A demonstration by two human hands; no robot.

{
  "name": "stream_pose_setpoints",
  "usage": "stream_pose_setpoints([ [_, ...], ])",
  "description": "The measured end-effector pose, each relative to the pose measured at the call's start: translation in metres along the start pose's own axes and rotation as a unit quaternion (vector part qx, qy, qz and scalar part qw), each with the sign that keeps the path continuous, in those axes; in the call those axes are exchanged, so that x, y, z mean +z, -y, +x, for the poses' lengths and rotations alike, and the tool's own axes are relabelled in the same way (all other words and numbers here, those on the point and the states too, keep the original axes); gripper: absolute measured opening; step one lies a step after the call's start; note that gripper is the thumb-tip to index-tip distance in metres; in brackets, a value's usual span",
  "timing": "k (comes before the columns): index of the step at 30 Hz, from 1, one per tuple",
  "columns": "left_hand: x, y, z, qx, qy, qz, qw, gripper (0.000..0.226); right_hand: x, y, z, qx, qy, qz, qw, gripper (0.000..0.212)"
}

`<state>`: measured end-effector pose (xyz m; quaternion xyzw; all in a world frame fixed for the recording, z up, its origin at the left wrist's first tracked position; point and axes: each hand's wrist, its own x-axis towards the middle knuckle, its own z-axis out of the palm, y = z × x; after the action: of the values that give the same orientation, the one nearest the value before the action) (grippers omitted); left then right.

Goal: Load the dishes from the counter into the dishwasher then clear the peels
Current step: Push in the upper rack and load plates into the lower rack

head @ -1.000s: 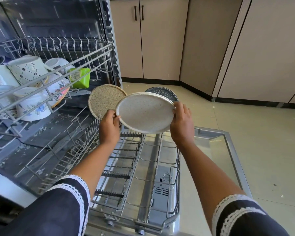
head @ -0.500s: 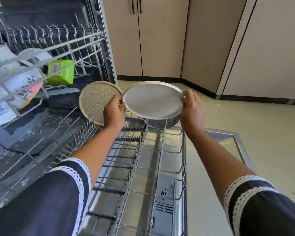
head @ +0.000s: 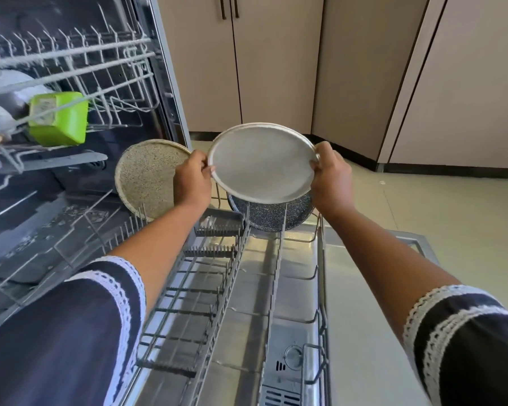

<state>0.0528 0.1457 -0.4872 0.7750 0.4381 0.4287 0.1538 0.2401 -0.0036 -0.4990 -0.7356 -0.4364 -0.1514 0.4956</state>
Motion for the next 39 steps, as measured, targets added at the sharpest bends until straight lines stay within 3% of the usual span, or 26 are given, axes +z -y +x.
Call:
stream_pose_setpoints([
  [8,0.004,-0.004,0.013,-0.004,-0.044,0.006,0.999,0.016,0.005,-0.007,0.009,-0.013,0.031,0.01,0.999,0.022],
  [14,0.015,0.013,0.01,-0.015,0.022,0.047,0.999,0.019,0.013,-0.021,-0.004,0.025,0.085,-0.017,0.996,0.03],
  [19,0.037,0.033,-0.002,-0.036,0.062,0.072,0.995,0.018,0.016,-0.03,-0.017,0.062,0.144,-0.057,0.986,0.023],
  [22,0.048,0.038,-0.006,-0.047,0.077,0.068,0.994,0.029,0.017,-0.031,-0.015,0.067,0.156,-0.082,0.982,0.021],
  [28,0.054,0.035,-0.013,-0.042,0.209,0.058,0.975,0.063,0.02,-0.032,-0.008,0.117,0.179,-0.147,0.966,0.023],
  [36,0.032,0.028,-0.032,-0.026,0.276,0.027,0.96,0.095,0.012,-0.007,-0.013,0.141,0.227,-0.193,0.944,0.035],
  [39,0.023,0.021,-0.037,-0.021,0.291,0.026,0.956,0.106,0.004,0.004,-0.015,0.173,0.23,-0.158,0.944,0.06],
])
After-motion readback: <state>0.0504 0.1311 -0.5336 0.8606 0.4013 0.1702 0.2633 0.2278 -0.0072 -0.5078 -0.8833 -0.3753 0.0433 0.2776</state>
